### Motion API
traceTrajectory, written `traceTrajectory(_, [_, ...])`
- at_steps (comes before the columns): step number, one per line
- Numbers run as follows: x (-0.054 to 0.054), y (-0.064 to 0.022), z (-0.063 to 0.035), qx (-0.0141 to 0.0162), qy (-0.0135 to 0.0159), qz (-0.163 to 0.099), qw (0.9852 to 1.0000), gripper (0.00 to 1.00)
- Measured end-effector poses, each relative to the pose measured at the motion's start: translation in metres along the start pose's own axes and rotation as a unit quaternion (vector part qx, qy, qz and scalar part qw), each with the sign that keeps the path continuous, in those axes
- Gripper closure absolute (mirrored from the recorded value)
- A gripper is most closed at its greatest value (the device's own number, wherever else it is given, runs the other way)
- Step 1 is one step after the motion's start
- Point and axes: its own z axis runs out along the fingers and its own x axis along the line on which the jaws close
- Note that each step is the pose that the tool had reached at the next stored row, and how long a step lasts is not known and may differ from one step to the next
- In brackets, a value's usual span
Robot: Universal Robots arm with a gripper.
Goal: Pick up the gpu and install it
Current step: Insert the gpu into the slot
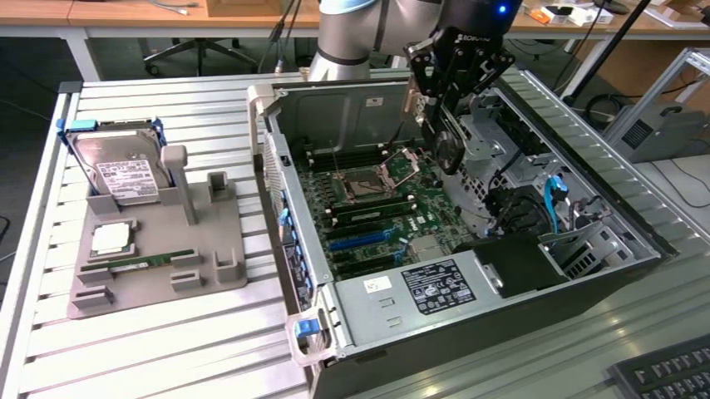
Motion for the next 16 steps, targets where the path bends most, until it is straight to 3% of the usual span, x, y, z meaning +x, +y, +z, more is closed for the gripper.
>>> traceTrajectory(3, [0.0001, 0.0000, 0.0000, -0.0004, 0.0002, -0.018, 0.9998, 0.74])
traceTrajectory(11, [0.0001, 0.0000, 0.0000, -0.0019, 0.0007, -0.072, 0.9974, 0.74])
traceTrajectory(16, [0.0001, 0.0000, 0.0001, -0.0029, 0.0011, -0.111, 0.9938, 0.74])
